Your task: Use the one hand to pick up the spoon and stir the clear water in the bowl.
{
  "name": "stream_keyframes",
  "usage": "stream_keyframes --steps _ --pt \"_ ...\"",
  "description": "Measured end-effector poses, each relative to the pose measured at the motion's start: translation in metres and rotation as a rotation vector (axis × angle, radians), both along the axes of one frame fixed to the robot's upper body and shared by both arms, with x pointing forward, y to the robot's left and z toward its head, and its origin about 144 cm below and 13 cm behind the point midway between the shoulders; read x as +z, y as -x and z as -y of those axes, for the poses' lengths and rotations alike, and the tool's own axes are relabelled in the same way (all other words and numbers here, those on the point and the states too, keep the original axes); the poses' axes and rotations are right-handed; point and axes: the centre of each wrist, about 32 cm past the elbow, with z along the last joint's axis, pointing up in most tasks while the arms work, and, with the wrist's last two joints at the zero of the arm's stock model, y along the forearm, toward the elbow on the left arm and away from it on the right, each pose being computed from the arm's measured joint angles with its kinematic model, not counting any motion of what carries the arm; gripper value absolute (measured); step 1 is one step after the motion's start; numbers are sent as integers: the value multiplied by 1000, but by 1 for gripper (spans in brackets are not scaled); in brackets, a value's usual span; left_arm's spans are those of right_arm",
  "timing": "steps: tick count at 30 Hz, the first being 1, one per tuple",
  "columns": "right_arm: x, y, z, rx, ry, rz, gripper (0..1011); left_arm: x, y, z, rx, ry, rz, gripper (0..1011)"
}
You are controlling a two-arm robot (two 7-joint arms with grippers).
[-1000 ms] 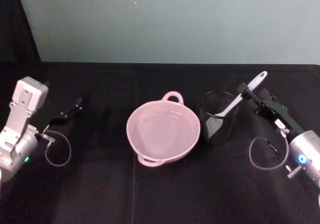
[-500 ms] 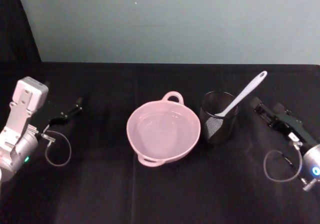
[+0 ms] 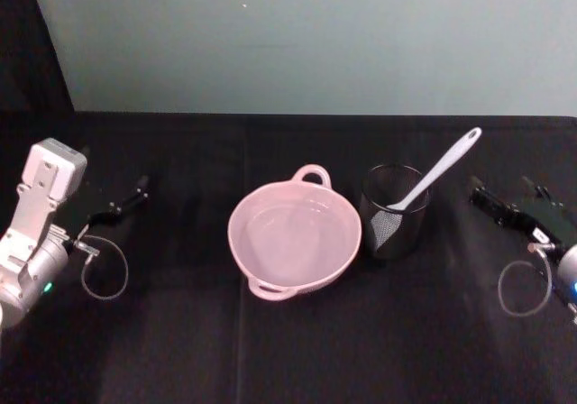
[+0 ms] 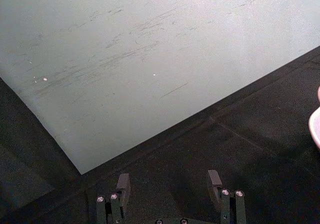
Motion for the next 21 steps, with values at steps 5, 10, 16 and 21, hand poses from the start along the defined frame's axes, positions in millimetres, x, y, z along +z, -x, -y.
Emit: stream_keyframes --steps 5,10,16,21 --pt "1 -20 -8 22 127 29 1002 0 0 0 0 0 0 1011" --pt "1 -34 -18 40 255 54 1003 0 0 0 0 0 0 1011" --pt "-4 -47 -27 30 419 124 1003 0 0 0 0 0 0 1011" --pt "-9 -50 -31 15 557 191 1002 0 0 0 0 0 0 1011"
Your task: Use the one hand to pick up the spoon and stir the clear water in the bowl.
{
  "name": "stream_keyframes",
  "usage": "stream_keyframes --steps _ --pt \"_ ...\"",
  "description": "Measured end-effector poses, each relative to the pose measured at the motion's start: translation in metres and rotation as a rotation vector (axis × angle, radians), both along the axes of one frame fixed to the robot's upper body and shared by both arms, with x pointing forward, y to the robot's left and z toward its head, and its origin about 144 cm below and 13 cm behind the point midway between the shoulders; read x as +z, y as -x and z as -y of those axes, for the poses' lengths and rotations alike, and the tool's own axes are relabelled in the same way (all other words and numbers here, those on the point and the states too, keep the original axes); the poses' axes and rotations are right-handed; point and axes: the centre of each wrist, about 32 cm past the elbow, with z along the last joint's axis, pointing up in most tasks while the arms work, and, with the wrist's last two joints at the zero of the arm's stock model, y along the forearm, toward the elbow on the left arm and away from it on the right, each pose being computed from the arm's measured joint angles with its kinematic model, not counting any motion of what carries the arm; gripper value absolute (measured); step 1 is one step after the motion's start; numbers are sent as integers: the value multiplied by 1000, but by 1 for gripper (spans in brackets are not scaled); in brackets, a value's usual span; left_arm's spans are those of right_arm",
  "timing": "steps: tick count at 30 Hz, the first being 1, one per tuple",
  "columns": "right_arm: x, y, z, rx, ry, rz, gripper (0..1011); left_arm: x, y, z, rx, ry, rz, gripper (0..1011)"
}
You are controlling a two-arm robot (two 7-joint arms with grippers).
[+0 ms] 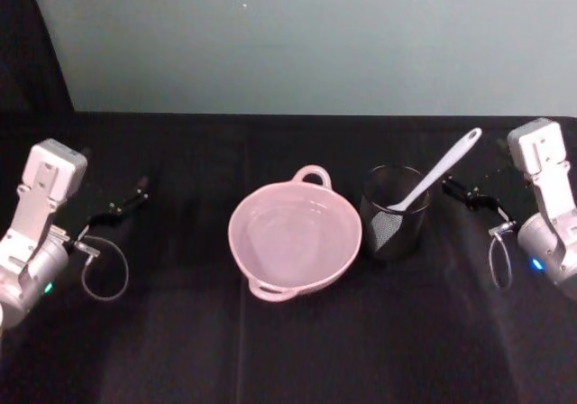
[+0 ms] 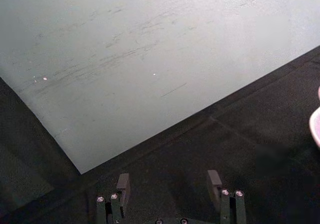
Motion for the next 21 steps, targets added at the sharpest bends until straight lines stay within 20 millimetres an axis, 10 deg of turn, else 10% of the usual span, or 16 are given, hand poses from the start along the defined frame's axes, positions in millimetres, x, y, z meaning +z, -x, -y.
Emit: stream_keyframes --steps 21 --pt "-5 -2 -4 -19 67 38 1002 0 0 0 0 0 0 1011"
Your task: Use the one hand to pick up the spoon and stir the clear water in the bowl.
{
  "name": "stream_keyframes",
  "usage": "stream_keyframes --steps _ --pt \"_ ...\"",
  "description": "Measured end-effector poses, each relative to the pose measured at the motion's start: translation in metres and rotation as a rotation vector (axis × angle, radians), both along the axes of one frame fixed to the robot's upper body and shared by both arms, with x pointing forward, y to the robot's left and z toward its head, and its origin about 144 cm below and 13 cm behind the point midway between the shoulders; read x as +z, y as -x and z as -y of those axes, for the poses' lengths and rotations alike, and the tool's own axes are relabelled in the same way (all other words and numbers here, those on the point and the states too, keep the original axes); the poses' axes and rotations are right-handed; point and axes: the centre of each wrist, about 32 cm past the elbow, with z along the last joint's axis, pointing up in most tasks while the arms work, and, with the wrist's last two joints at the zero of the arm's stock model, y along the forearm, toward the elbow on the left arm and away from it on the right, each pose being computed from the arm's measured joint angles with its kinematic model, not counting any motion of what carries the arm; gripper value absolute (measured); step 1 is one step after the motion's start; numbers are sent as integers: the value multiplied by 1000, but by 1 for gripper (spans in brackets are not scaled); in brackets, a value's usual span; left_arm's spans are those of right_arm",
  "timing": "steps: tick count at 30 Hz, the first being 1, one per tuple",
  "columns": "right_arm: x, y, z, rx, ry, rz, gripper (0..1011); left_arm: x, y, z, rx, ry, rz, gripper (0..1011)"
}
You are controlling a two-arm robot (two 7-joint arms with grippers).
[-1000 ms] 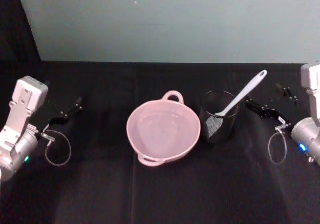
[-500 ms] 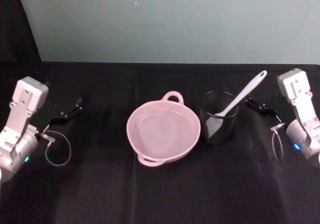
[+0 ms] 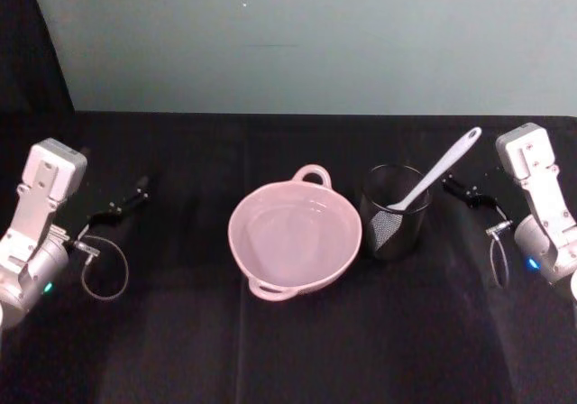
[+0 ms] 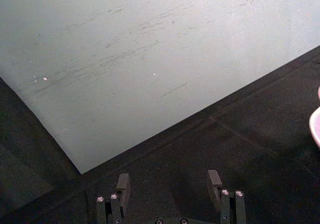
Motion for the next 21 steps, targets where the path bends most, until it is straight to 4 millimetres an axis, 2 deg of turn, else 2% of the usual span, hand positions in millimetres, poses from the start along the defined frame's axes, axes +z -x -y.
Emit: stream_keyframes --steps 21 --pt "0 0 1 2 -4 1 1002 0 0 0 0 0 0 1011"
